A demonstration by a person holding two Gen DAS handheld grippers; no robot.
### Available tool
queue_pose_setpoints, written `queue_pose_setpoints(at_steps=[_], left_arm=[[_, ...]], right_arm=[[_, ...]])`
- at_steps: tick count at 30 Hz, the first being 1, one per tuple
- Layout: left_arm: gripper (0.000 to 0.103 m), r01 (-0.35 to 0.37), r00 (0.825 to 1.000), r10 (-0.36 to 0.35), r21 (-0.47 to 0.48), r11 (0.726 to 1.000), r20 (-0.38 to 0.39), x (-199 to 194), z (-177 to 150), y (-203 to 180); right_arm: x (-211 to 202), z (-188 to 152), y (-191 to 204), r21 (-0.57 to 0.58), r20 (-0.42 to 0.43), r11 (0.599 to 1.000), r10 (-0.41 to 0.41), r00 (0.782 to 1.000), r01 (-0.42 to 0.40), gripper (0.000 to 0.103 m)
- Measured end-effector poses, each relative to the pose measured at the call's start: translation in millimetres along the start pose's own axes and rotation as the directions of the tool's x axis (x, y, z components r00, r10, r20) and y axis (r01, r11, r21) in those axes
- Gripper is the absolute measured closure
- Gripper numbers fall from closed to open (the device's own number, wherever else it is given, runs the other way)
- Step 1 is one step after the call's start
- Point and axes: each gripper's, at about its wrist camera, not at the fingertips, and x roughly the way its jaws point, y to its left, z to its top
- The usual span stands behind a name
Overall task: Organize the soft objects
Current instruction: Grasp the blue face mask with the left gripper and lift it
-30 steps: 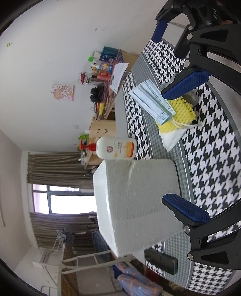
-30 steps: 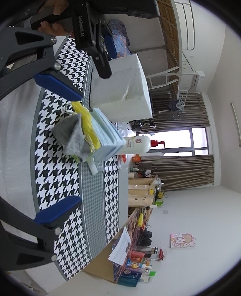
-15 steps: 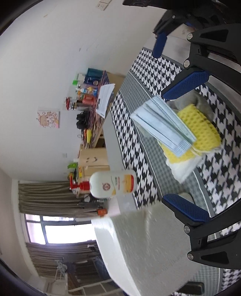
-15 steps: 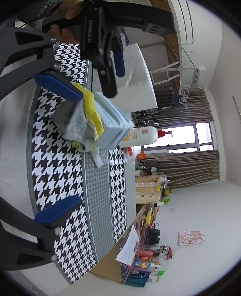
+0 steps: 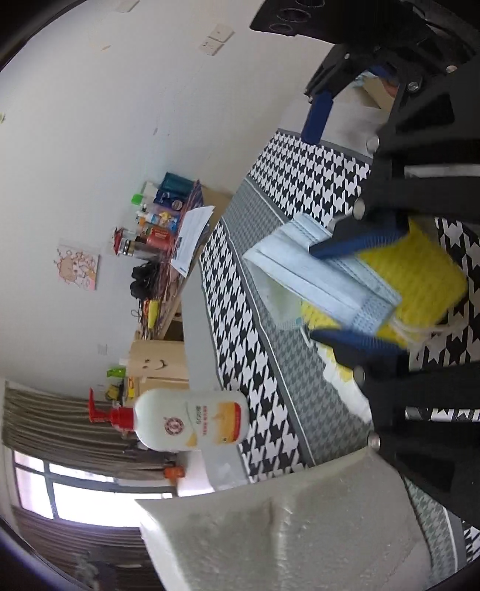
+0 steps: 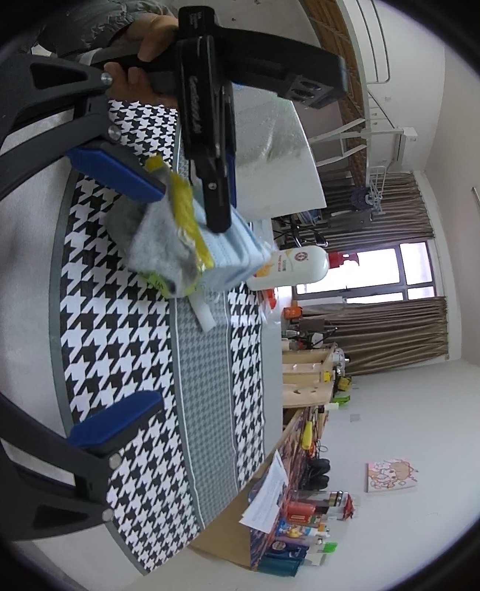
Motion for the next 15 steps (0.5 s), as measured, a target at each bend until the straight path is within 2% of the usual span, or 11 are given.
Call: queue_pose_setpoints(at_steps=[1,4,15], left_arm=[[0.080,-0.002,1.000,0.002,-0.009,1.000,0.003,-1,-2,1],[0.089,0.022,1.000,-0.022,-0.018,1.000,-0.001,-1,-6,4],[0.090,0.017,0.992,-0.011,-0.051,0.999,0.129,-26,-5,9]], right_arm=[[1,0,1,-0.003,-0.002,1.000,0.000,1.000,0.000,0.000],[4,0,2,-0.016,-0.017,1.000,0.004,1.000,-0.004,0.000],[4,4,15,-0.031,-0.030,0.999,0.028,0.999,-0.029,0.000]])
